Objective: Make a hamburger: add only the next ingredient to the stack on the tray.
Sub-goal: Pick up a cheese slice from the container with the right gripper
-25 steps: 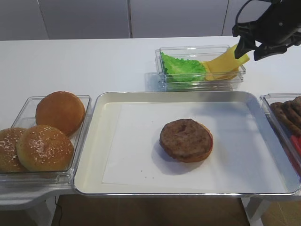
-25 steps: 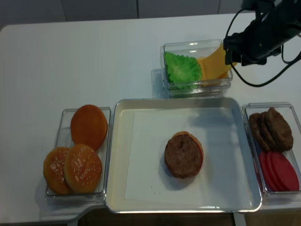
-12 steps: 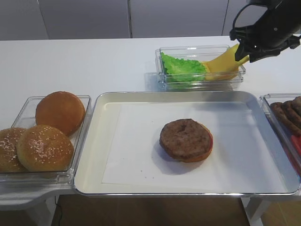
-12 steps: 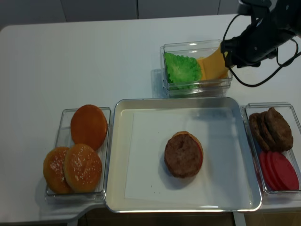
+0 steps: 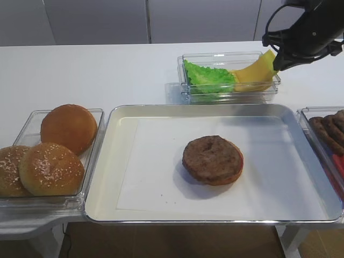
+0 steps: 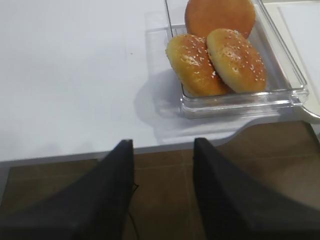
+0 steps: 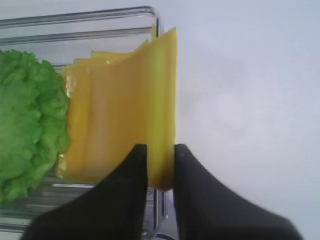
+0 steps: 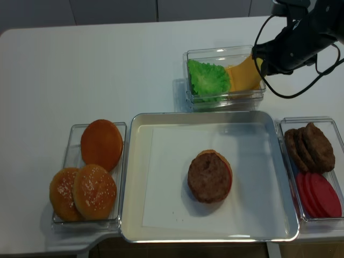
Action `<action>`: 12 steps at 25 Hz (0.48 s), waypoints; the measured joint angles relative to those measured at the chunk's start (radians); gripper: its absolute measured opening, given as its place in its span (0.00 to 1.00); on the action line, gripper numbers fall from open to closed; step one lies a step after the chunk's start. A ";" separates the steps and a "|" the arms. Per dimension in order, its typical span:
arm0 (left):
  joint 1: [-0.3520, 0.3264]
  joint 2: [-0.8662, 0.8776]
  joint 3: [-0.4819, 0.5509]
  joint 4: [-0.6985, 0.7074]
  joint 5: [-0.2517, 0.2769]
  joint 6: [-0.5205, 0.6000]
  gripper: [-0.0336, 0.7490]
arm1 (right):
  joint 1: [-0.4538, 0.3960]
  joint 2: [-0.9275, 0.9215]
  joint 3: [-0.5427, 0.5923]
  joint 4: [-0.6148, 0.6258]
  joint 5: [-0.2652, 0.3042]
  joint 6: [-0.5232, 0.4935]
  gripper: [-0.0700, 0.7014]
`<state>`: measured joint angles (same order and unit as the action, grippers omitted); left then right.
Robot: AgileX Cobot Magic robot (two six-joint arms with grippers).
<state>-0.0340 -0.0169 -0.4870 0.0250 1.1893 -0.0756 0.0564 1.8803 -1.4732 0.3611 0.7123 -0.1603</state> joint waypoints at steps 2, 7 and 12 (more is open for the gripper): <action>0.000 0.000 0.000 0.000 0.000 0.000 0.42 | 0.000 0.000 -0.002 0.000 0.000 0.000 0.14; 0.000 0.000 0.000 0.000 0.000 0.000 0.42 | 0.000 0.000 -0.002 0.002 -0.004 0.000 0.11; 0.000 0.000 0.000 0.000 0.000 0.000 0.42 | 0.000 0.000 -0.002 0.002 -0.004 0.000 0.11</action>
<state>-0.0340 -0.0169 -0.4870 0.0250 1.1893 -0.0756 0.0564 1.8803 -1.4750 0.3635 0.7086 -0.1603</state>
